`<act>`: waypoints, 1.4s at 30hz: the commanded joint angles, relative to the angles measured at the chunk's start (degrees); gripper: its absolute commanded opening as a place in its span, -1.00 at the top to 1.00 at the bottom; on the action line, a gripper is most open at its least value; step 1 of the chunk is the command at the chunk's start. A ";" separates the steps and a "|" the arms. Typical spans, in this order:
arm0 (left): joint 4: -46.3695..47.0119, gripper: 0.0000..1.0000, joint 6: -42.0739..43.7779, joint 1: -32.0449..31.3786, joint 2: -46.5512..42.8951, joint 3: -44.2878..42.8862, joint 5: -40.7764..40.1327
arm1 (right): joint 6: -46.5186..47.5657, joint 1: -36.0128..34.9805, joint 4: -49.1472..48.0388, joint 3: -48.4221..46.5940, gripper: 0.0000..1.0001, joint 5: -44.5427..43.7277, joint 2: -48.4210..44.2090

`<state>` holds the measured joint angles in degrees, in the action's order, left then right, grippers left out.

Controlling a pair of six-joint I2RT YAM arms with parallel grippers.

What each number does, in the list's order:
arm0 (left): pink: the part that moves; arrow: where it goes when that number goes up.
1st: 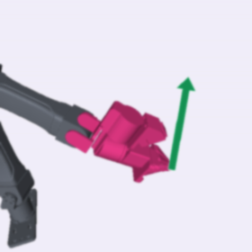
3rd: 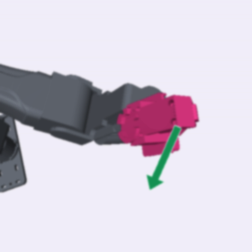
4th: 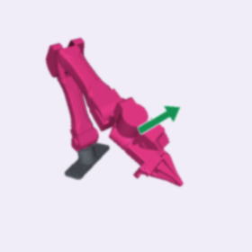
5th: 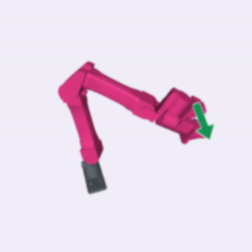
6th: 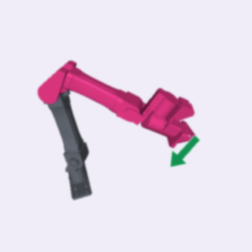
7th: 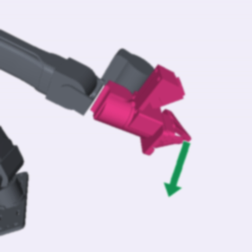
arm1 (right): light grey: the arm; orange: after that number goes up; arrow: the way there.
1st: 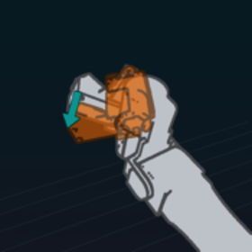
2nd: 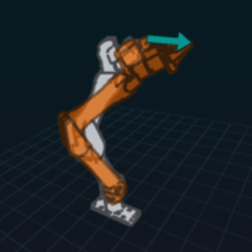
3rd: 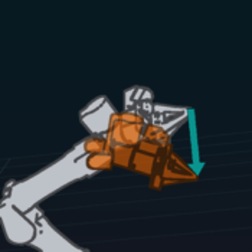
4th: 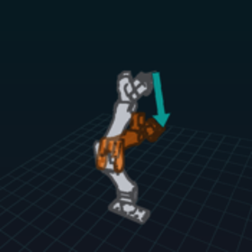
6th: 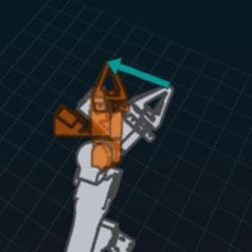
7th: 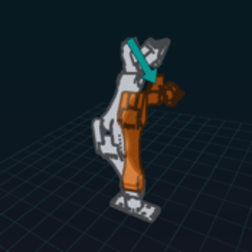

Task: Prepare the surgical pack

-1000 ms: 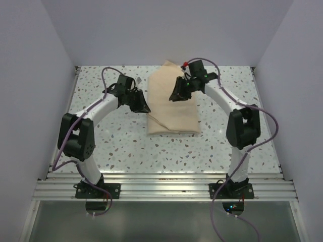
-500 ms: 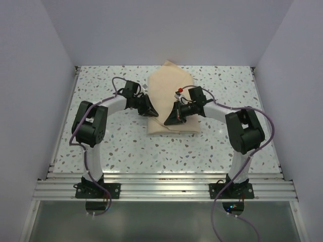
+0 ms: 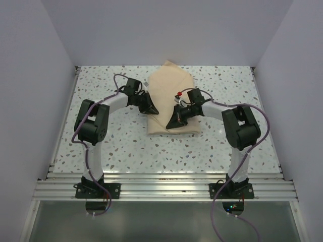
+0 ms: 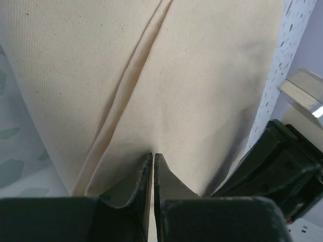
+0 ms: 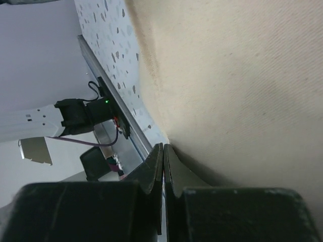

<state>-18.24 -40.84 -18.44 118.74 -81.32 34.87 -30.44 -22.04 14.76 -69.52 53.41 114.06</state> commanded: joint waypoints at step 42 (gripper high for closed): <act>7.35 0.54 2.88 4.72 5.87 -17.19 -4.12 | -3.67 19.06 1.31 -25.91 1.00 -10.62 10.26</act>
<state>-15.20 -37.91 -15.92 119.66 -91.92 28.73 -33.41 -3.11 15.73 -88.16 43.03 118.21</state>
